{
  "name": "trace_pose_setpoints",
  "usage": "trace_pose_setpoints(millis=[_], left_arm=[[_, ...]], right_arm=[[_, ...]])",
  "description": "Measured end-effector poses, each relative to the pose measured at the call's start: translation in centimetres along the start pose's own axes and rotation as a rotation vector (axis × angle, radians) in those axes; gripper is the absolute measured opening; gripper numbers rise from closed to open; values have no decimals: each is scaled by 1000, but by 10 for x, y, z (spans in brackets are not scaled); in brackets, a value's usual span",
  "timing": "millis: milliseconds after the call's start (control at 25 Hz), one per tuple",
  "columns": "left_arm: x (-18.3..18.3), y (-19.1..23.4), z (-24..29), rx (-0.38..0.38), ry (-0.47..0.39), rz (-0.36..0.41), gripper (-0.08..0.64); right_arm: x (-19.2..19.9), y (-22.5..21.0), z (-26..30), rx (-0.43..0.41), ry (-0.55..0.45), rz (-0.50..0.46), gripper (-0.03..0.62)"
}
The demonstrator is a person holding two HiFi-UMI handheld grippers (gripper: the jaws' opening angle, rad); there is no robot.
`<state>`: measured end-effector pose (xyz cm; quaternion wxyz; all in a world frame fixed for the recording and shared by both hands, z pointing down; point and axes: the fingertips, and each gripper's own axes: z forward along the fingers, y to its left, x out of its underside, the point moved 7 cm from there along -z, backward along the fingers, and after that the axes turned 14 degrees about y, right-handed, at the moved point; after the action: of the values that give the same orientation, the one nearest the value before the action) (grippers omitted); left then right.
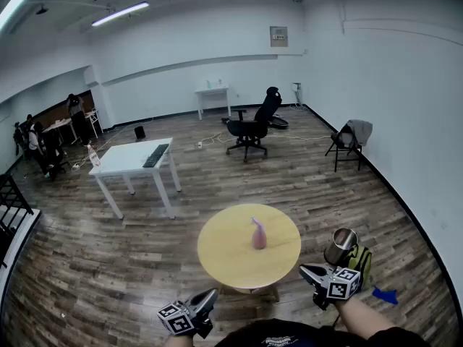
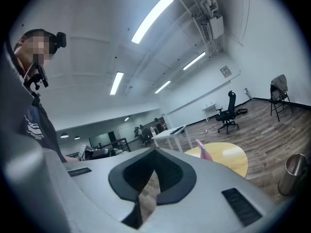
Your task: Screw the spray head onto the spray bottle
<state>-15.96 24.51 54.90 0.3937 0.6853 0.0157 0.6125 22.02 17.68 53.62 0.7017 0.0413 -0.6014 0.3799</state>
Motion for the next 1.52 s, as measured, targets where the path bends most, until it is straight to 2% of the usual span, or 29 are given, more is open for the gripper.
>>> trace_pose_setpoints(millis=[240,720,960,1160,1240,1360,1440,1520], left_arm=[[4,-4,5,-15,43,47,15],[13,-8,44,-43,69,39,15],[24,-20,85,-60,94,16,17],[44,-19,128,-72,99,-36,17],[50,-13,141,-81,105,-68,17],[47,13,153,-104,138,-69,17],[35,43,154,-118,137,-71,17],[18,86,149,-119,125,-82,17]], right_arm=[[-6,-2,-10,1,-7,-7,3],[1,-32,-27,18,14,19,5],[2,-56,-52,11,62,-16,5],[12,-92,-63,10,121,-41,6],[19,-111,-60,17,138,-30,6],[22,-138,-41,26,162,0,8],[17,-151,-14,28,185,-4,16],[7,-159,27,29,211,-20,55]])
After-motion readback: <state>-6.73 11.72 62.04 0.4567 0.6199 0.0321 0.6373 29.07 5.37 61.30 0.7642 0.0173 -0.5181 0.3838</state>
